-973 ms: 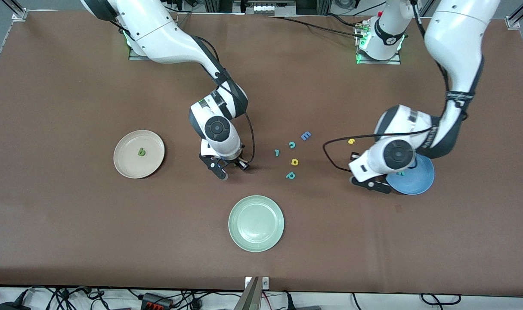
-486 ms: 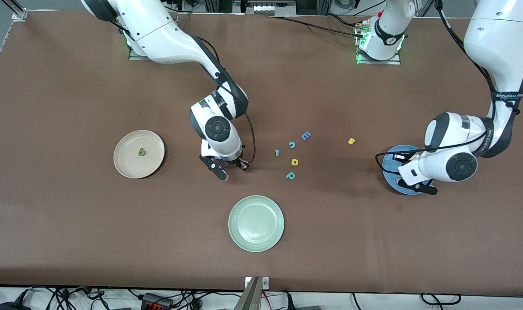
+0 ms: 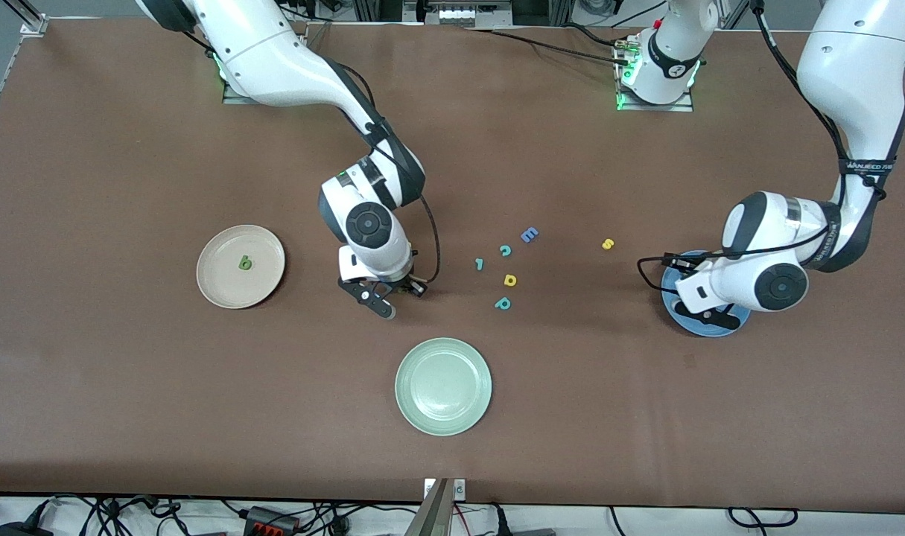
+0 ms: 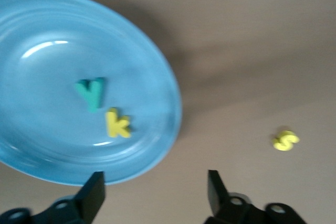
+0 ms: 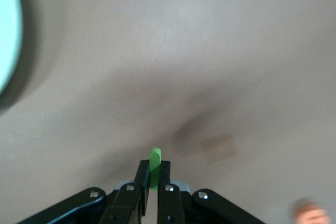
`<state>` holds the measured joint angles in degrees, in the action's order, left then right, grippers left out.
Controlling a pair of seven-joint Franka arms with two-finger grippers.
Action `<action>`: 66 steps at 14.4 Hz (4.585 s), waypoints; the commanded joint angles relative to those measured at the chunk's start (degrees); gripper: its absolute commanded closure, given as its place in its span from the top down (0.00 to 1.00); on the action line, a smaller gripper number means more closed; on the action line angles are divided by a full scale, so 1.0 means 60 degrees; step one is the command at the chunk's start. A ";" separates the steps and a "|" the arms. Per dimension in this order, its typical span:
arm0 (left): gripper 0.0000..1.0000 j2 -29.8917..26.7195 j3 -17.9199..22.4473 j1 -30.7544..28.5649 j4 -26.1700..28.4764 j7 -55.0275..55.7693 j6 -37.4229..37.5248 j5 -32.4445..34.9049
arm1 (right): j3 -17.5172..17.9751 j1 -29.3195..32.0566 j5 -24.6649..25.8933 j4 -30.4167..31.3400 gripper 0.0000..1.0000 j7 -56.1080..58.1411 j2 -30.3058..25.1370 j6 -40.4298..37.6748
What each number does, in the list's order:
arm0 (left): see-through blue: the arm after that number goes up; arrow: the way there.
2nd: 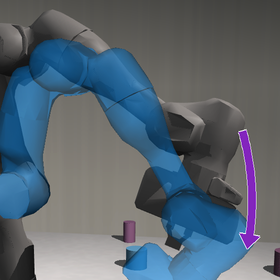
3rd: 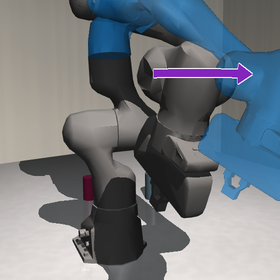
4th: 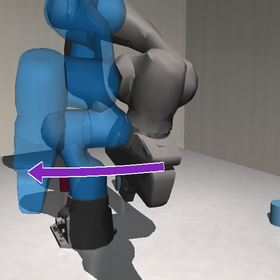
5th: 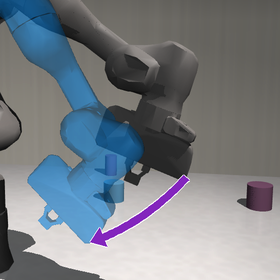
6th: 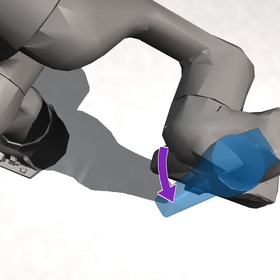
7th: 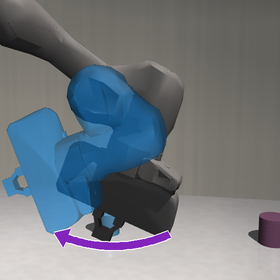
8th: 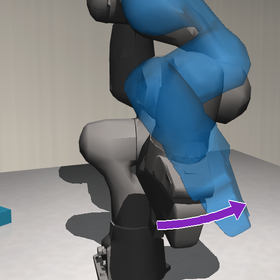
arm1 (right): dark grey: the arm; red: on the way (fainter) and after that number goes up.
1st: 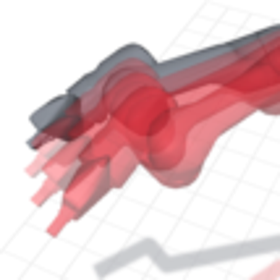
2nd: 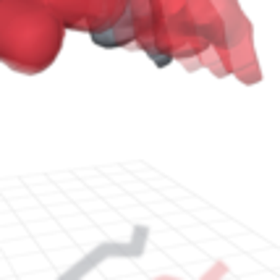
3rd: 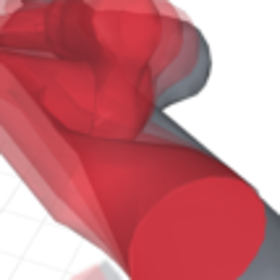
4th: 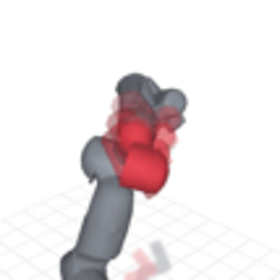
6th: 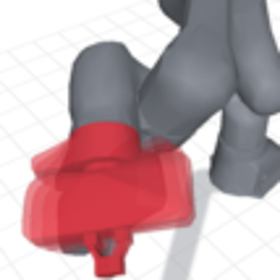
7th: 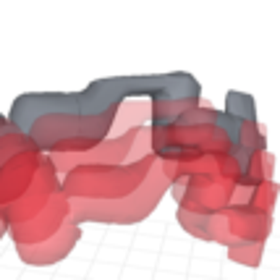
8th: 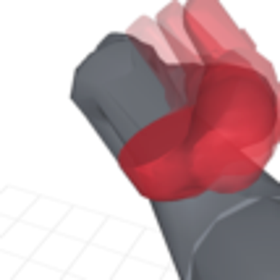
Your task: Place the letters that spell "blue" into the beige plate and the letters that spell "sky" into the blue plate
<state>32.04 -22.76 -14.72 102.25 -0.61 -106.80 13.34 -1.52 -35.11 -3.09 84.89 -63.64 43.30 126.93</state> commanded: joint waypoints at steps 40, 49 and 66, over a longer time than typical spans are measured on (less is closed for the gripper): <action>0.04 0.0170 -0.2388 -0.0594 0.3233 0.0131 -0.3822 0.2597 | 0.0634 0.0930 -0.0218 0.5389 1.00 0.5833 -0.3086 0.1472; 0.05 0.0007 -0.2389 -0.1105 0.0774 -0.0147 -0.0644 0.2597 | 0.0634 0.0505 -0.0218 0.6169 1.00 0.5318 -0.2691 0.2999; 1.00 0.0549 -0.2636 -0.1693 -0.0926 -0.1788 0.0497 0.2685 | 0.0634 0.0315 -0.0218 0.6125 0.42 0.4601 -0.2544 0.3161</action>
<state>35.38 -37.11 -25.24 99.77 -11.03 -108.36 29.05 2.55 -32.45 -3.63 121.33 -35.02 28.12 145.72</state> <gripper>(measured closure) 0.031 0.436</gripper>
